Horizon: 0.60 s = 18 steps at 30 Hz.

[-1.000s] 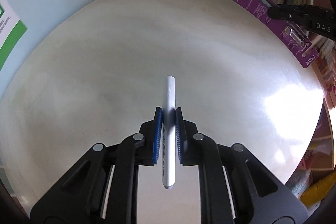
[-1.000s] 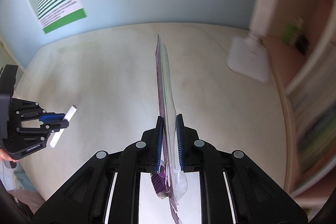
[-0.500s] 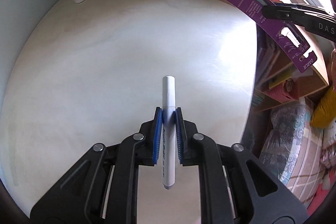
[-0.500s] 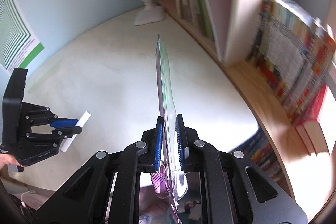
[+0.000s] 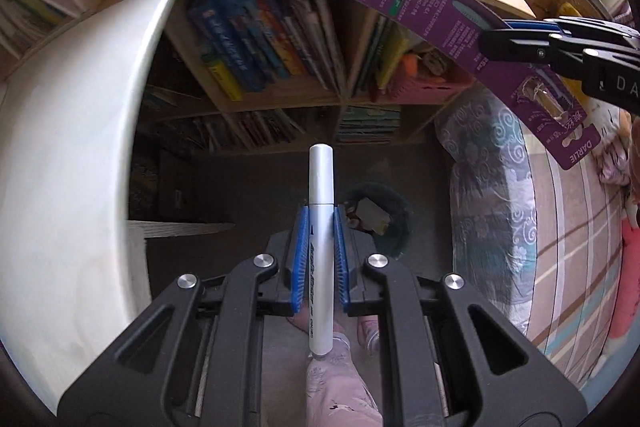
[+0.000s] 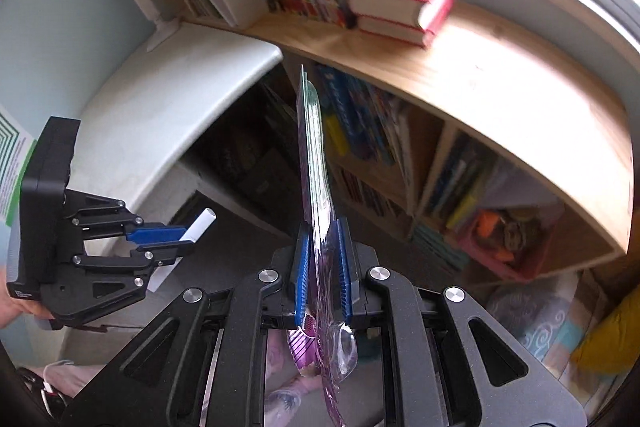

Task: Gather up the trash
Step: 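Lift the white marker and purple package and carry both over the bin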

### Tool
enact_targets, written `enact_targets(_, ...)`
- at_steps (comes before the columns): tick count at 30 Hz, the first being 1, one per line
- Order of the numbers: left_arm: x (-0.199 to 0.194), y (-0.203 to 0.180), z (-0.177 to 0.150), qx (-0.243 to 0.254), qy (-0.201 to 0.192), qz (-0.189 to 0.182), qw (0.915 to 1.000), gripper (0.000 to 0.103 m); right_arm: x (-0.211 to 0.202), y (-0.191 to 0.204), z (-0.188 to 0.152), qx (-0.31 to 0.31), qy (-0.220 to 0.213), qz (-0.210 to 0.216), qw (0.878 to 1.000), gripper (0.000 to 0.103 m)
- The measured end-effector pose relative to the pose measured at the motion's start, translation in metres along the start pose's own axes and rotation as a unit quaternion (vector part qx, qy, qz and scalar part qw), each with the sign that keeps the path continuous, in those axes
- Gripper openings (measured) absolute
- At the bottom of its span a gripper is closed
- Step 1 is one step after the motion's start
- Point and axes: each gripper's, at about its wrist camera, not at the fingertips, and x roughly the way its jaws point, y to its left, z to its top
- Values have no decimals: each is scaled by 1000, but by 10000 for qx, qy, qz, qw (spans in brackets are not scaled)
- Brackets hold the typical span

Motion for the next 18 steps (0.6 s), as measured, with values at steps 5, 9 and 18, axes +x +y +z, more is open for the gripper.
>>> enact_targets(5, 53, -53, -3, 453, 408, -70, 9981, 11, 32, -40, -68, 600, 412, 50, 9973, 14)
enact_targets(9, 100, -71, -12, 721, 777, -72, 9943, 11, 74, -65, -119, 1099, 749, 187, 9909, 14)
enact_targets(18, 214, -77, -35, 899, 1472, -73, 9850, 11, 180, -89, -201, 1804, 1399, 342, 9730, 14)
